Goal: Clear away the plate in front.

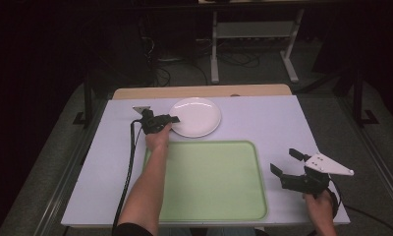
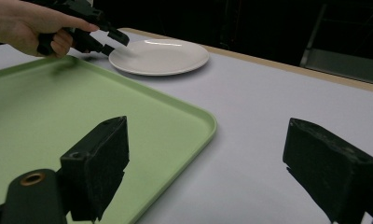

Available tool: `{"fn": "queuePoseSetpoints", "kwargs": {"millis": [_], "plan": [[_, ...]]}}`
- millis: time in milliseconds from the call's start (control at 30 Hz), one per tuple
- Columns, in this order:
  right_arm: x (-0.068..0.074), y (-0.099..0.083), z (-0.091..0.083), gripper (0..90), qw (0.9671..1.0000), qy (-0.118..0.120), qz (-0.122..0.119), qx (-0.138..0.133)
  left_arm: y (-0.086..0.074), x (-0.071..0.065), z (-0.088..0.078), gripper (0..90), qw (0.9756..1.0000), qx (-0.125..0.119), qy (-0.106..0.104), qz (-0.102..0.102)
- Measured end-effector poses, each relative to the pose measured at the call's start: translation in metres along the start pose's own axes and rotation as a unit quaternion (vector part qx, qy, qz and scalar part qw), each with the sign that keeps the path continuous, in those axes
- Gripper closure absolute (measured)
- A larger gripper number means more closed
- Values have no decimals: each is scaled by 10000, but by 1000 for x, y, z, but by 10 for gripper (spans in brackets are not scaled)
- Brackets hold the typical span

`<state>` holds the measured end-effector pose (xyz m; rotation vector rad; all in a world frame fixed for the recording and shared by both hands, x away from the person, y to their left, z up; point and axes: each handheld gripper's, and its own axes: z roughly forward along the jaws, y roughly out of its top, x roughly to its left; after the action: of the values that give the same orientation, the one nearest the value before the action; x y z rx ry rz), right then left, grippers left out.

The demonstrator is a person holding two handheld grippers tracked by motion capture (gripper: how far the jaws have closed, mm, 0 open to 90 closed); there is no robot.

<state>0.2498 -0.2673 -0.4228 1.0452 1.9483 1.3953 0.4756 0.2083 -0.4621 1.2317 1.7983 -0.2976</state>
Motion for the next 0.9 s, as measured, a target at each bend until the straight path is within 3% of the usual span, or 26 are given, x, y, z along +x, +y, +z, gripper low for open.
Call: {"fn": "queuePoseSetpoints", "kwargs": {"millis": [167,500,733,900], "plan": [[0,0,0,133,10000,6,-1,4,1,1,0,542,10000,27,59,-49],[0,0,1,133,10000,28,-10,29,2,6,0,792,9995,69,299,-46],[1,-1,2,133,10000,28,-1,78,4,10,-1,816,9997,94,117,-177],[1,-1,2,133,10000,27,-15,89,4,13,-4,846,9994,-40,-171,-291]]}}
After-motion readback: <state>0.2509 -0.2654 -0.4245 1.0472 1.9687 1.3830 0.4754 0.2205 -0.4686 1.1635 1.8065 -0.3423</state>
